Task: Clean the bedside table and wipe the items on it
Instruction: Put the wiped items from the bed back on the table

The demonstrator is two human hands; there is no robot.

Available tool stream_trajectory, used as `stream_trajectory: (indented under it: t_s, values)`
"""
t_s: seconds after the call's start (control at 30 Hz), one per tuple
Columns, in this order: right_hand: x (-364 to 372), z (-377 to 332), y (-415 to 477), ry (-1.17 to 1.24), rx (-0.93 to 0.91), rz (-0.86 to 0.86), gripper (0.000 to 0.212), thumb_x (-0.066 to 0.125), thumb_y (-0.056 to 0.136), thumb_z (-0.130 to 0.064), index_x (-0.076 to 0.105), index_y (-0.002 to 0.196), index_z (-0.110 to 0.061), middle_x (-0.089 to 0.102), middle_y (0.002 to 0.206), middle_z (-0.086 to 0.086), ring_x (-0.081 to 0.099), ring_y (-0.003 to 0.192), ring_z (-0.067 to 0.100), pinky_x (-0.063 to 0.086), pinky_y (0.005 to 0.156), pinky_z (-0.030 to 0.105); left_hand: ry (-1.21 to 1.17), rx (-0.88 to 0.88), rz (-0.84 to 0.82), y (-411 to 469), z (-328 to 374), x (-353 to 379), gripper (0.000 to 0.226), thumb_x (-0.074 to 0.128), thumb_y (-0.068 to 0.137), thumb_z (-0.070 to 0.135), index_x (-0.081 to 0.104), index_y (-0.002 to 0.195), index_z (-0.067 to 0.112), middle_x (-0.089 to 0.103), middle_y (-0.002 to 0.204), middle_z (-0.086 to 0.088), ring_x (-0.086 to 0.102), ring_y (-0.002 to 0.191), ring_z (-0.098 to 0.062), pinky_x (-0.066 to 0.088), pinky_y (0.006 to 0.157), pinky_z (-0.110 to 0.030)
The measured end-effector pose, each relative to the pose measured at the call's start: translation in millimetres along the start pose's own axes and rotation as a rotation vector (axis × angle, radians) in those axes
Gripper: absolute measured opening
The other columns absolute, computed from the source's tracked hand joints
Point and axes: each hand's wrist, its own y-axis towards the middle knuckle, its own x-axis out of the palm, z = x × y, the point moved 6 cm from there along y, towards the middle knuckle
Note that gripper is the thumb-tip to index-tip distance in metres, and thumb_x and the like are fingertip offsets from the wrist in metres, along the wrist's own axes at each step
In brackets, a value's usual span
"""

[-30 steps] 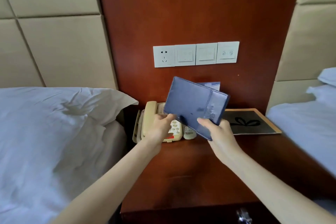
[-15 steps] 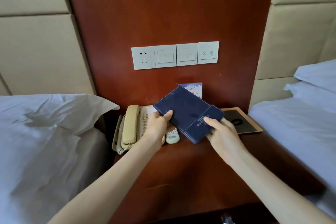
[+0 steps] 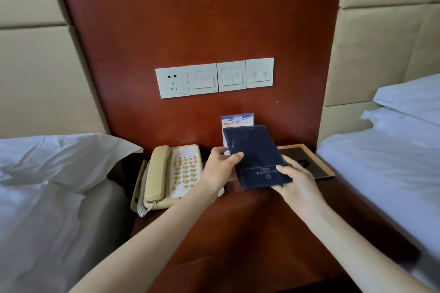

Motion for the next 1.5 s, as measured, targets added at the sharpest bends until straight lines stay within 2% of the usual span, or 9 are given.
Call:
stream_trajectory:
  t_s: [0.17,0.27,0.57,0.7,0.9,1.0,1.13,1.33,1.5]
  values:
    - [-27.8,-20.9,11.4,-0.070,-0.137,0.168,0.036,0.053,0.092,0.002,0.056,0.126,-0.008,0.063,0.120,0.016,0.064,0.104,0.029,0.059,0.066,0.031,0.244,0.089,-0.224,7.5,-24.6,49.6,0.053,0.076,0.078,0.015,0.045,0.120,0.023,0.063,0.116,0.000,0.063,0.107,-0.017,0.053,0.091,-0.036]
    - [-40.4,-31.6,26.7,-0.107,-0.157,0.239,0.039,0.052,0.092,0.004,0.054,0.129,-0.009,0.060,0.123,0.016,0.061,0.109,0.031,0.056,0.076,0.038,0.309,0.079,-0.253,20.0,-34.9,68.9,0.055,0.077,0.073,0.007,0.053,0.122,0.014,0.064,0.122,-0.006,0.060,0.113,-0.023,0.045,0.103,-0.044]
    - [-66.7,-41.9,73.2,-0.434,-0.107,0.300,0.026,0.051,0.093,0.003,0.053,0.113,-0.013,0.061,0.111,0.015,0.063,0.093,0.027,0.054,0.077,0.039,0.458,-0.064,-0.261,46.5,-59.8,89.6,0.043,0.074,0.077,0.004,0.060,0.118,0.003,0.069,0.111,-0.015,0.067,0.096,-0.026,0.056,0.085,-0.033]
    - [-73.8,-41.2,83.9,-0.670,-0.136,0.328,0.040,0.053,0.093,-0.001,0.050,0.132,-0.008,0.060,0.120,0.016,0.061,0.103,0.029,0.054,0.087,0.043,0.482,-0.045,-0.239,46.7,-67.3,91.0,0.043,0.070,0.079,0.002,0.059,0.121,0.003,0.069,0.107,-0.013,0.065,0.085,-0.020,0.057,0.083,-0.033]
    - [-74.8,-35.8,85.5,-1.059,-0.266,0.291,0.042,0.052,0.095,-0.011,0.046,0.137,-0.011,0.056,0.130,0.011,0.050,0.099,0.015,0.036,0.056,0.011,0.589,0.018,-0.127,50.8,-67.5,89.6,0.036,0.069,0.080,0.006,0.064,0.115,0.004,0.068,0.110,-0.009,0.066,0.098,-0.021,0.049,0.081,-0.023]
    - [-76.1,-36.2,86.7,-1.154,-0.252,0.267,0.049,0.053,0.095,-0.013,0.040,0.142,-0.011,0.052,0.137,0.013,0.052,0.115,0.023,0.049,0.080,0.025,0.607,0.042,-0.089,51.4,-67.1,91.3,0.030,0.067,0.080,0.005,0.066,0.110,0.003,0.071,0.105,-0.014,0.068,0.094,-0.025,0.052,0.085,-0.029]
    - [-74.5,-33.9,85.3,-1.270,-0.230,0.261,0.045,0.052,0.094,-0.010,0.043,0.138,-0.009,0.053,0.135,0.017,0.047,0.124,0.034,0.040,0.103,0.053,0.600,0.078,-0.058,52.0,-66.8,96.0,0.031,0.065,0.082,0.005,0.065,0.113,0.005,0.069,0.111,-0.012,0.066,0.099,-0.024,0.048,0.086,-0.024]
    - [-71.8,-31.7,81.7,-1.323,-0.245,0.251,0.040,0.052,0.093,-0.009,0.048,0.133,-0.008,0.052,0.135,0.015,0.045,0.127,0.032,0.038,0.106,0.052,0.616,0.123,-0.050,51.9,-71.3,96.2,0.037,0.065,0.085,0.007,0.060,0.122,0.007,0.066,0.117,-0.011,0.063,0.104,-0.022,0.044,0.081,-0.018]
    - [-71.7,-32.4,85.4,-1.337,-0.202,0.226,0.042,0.055,0.093,-0.010,0.047,0.134,-0.009,0.048,0.138,0.015,0.048,0.123,0.031,0.044,0.096,0.038,0.594,0.075,-0.034,54.1,-71.8,96.3,0.042,0.065,0.085,0.006,0.057,0.127,0.005,0.063,0.123,-0.013,0.062,0.110,-0.026,0.049,0.097,-0.031]
